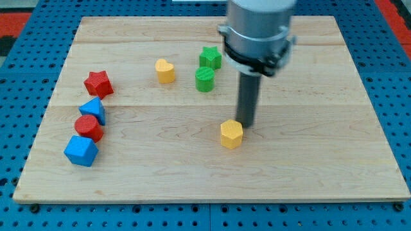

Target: Move the yellow hexagon toward the yellow heart

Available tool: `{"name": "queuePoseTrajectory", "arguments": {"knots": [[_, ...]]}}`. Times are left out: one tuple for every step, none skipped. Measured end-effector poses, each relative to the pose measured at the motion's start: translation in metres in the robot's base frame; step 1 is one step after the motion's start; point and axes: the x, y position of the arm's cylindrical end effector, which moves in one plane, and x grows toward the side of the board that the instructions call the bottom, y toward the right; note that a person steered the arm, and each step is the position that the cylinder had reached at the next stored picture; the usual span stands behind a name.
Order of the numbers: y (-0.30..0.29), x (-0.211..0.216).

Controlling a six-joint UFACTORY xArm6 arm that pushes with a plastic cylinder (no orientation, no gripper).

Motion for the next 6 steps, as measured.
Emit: {"name": "queuePoseTrajectory", "arguments": {"knots": [[0.024,0.04],[-0.034,0.037],[-0.104,-0.024],[-0.138,-0.06],[-0.113,-0.041],[-0.061,-0.031]]}}
